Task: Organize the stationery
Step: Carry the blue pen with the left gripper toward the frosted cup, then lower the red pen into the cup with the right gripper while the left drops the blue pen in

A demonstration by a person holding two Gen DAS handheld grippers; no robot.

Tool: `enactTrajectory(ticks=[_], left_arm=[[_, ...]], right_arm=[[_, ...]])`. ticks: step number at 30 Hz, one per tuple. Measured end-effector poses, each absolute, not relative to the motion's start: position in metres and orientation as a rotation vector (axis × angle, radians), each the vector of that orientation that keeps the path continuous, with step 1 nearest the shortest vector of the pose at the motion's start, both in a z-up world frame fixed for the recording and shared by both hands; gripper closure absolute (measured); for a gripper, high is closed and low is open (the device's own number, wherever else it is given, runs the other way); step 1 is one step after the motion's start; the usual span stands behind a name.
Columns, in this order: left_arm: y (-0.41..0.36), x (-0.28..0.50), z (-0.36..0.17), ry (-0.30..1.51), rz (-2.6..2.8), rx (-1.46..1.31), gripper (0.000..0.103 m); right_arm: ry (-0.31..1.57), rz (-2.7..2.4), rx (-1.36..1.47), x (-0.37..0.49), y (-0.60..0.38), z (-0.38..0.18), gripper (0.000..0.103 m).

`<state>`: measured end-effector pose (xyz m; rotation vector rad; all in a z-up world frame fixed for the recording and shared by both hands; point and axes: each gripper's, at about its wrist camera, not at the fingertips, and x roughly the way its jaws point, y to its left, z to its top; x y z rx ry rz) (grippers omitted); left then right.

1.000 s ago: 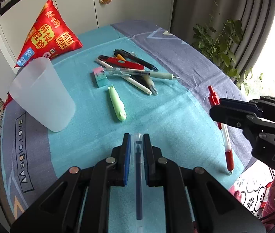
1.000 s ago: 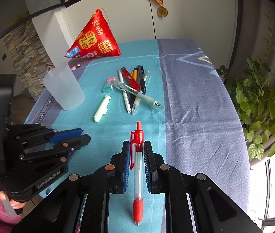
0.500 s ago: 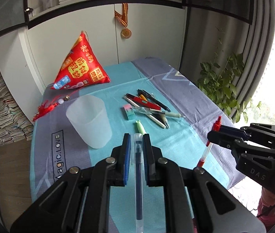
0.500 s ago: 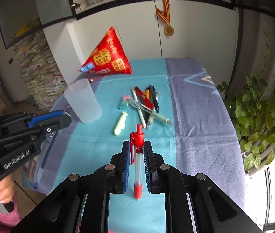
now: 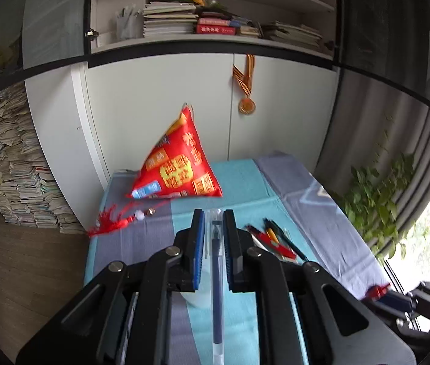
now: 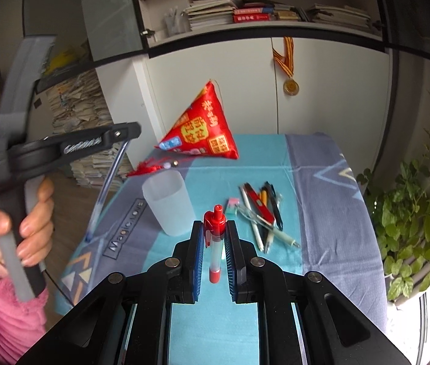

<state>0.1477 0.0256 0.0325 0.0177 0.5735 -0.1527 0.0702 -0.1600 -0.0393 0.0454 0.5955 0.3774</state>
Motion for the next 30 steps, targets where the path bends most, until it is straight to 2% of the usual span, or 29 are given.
enactTrajectory(ticks=[15, 22, 30], left_arm=[[0.053, 0.214, 0.02, 0.496, -0.139, -0.06, 0.093], [0.07, 0.222, 0.003, 0.471, -0.161, -0.119, 0.093], [0.086, 0.223, -0.012, 0.447, -0.173, -0.198, 0.093]], right_arm=[[0.558, 0.4, 0.062, 0.109, -0.147, -0.017, 0.089], [0.499, 0.46, 0.054, 0.135, -0.115, 0.007, 0.088], [0.497, 0.497, 0.041, 0.152, -0.089, 0.006, 0.089]])
